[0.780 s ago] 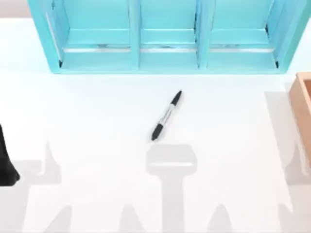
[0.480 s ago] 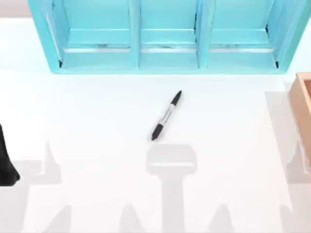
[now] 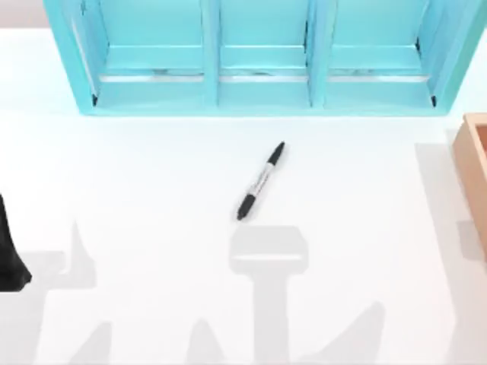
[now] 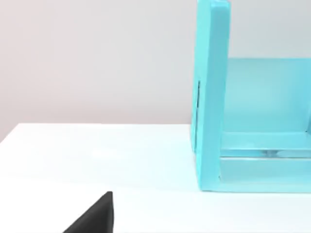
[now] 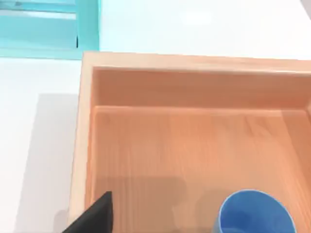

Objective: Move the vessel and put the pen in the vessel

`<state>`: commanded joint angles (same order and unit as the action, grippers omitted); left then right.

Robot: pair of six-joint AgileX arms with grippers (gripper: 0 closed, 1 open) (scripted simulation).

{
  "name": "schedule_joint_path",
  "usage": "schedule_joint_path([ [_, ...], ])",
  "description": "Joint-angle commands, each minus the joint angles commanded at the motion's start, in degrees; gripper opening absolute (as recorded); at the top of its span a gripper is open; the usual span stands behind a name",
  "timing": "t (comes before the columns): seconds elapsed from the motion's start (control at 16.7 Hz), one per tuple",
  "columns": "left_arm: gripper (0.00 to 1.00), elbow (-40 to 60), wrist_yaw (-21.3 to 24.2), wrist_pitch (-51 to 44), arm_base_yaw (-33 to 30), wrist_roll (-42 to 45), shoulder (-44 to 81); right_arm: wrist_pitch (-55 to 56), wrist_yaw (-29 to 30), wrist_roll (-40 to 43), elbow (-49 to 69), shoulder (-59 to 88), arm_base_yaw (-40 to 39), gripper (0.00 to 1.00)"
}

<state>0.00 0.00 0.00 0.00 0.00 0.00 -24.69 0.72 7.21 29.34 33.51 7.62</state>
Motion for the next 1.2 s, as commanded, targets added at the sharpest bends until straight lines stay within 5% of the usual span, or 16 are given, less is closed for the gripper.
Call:
schedule_joint_path([
  [0.72,1.0,0.0,0.0,0.0,0.0,0.0,0.0,-38.9,-0.4,9.9,44.9,57.6,10.6,1.0],
  [1.2,1.0,0.0,0.0,0.0,0.0,0.0,0.0,-48.8,-0.8,13.6,57.8,70.0,14.5,1.0],
])
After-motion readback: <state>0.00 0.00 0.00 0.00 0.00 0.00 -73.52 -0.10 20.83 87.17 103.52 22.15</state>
